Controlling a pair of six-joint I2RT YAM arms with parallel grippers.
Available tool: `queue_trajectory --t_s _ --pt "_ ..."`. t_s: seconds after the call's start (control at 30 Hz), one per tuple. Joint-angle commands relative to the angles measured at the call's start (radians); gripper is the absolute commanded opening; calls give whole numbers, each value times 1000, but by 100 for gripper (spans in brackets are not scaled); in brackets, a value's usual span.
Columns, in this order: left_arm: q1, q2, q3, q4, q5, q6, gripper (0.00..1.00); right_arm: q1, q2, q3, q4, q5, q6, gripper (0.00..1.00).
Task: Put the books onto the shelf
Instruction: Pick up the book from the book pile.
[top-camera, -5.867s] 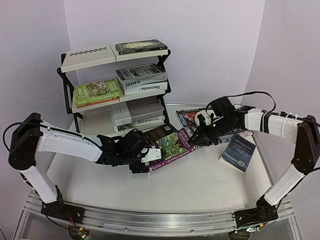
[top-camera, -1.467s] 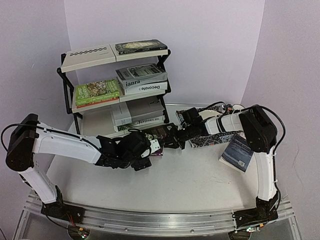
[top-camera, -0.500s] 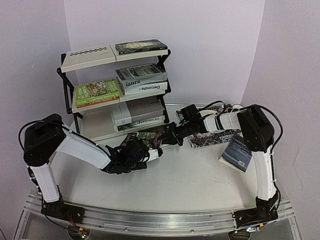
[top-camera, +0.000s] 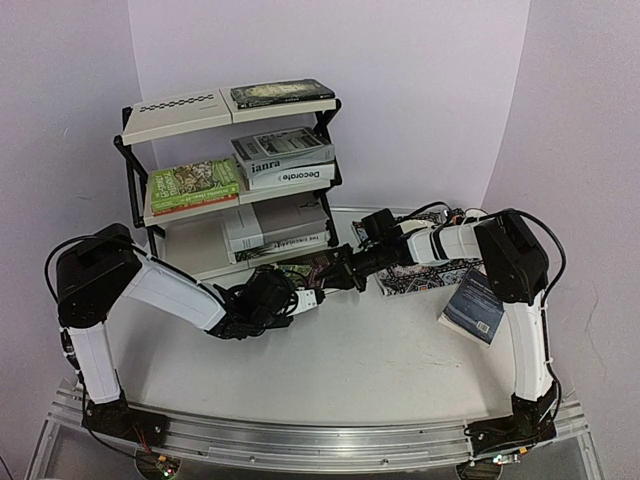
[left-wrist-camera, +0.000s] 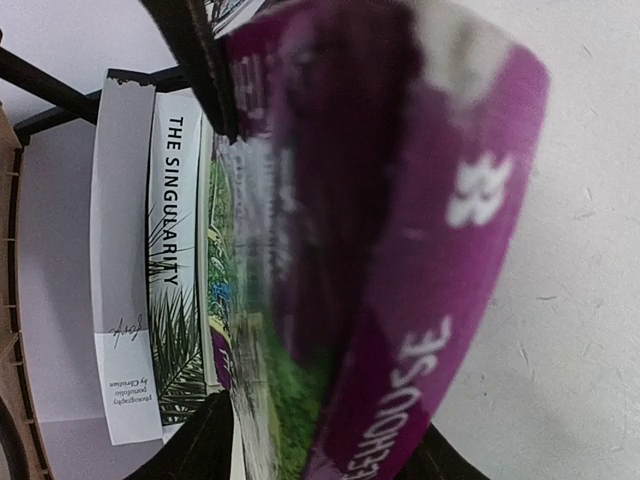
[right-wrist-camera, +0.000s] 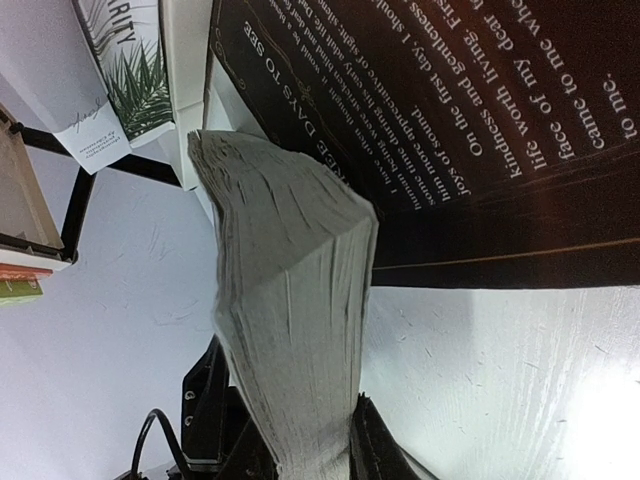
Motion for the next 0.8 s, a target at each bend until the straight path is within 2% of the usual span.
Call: queue_trajectory --t_s 0.0,0.07,0.13,0.23,0.3,0.53,0.7,0.77 --pt "7 12 58 45 13 20 45 -5 -16 33 -1 -59 8 1" --pt "6 11 66 43 8 25 35 -5 -20 32 -1 -57 7 7" --pt "3 5 71 41 -9 32 24 -6 -25 29 -1 -53 4 17" --pt "-13 -20 61 40 -26 60 12 -7 -45 19 -1 -40 -9 36" --pt "-27 -45 54 38 -40 71 2 -10 -65 9 -1 -25 -18 44" --pt "-97 -127 54 30 -151 123 0 -17 -148 -17 -28 -1 -65 51" --pt "-145 -192 60 -13 -219 141 0 -22 -237 -44 -72 16 -124 65" --pt "-161 -214 101 -125 -228 85 0 -25 -275 -53 -105 31 -154 72"
